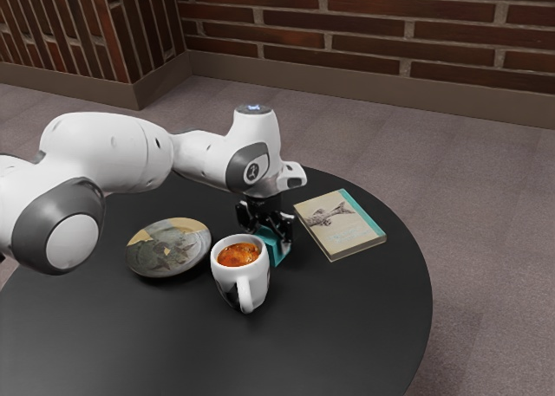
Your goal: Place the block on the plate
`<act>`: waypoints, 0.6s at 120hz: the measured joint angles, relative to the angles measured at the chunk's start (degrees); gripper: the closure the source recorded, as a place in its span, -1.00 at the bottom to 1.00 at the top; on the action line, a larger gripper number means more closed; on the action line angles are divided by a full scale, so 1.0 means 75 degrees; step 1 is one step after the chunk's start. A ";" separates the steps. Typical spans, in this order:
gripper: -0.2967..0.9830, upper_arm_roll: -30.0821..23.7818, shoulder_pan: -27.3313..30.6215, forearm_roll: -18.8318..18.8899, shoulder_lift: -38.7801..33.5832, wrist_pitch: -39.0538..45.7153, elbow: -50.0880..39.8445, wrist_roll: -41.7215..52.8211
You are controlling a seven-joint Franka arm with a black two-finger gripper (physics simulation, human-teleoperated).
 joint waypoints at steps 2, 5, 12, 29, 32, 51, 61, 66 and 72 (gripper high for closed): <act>-0.30 0.0000 0.0000 -0.0002 -0.0001 0.0011 0.0000 0.0002; -0.27 -0.0001 -0.0001 -0.0003 -0.0005 0.0025 -0.0001 0.0004; -0.19 -0.0001 -0.0001 -0.0006 -0.0019 0.0050 -0.0001 0.0009; -0.10 0.0002 -0.0002 0.0003 -0.0031 0.0089 -0.0001 0.0010; -0.09 0.0005 -0.0001 0.0006 -0.0036 0.0094 -0.0001 0.0009; -0.06 0.0008 -0.0001 0.0045 -0.0258 0.0068 0.0009 0.0000; -0.05 0.0063 -0.0002 0.0083 -0.0590 -0.0034 0.0001 -0.0003; -0.05 0.0165 0.0005 0.0099 -0.0810 -0.0136 -0.0011 -0.0002; -0.05 0.0317 0.0013 0.0107 -0.1034 -0.0246 -0.0143 0.0006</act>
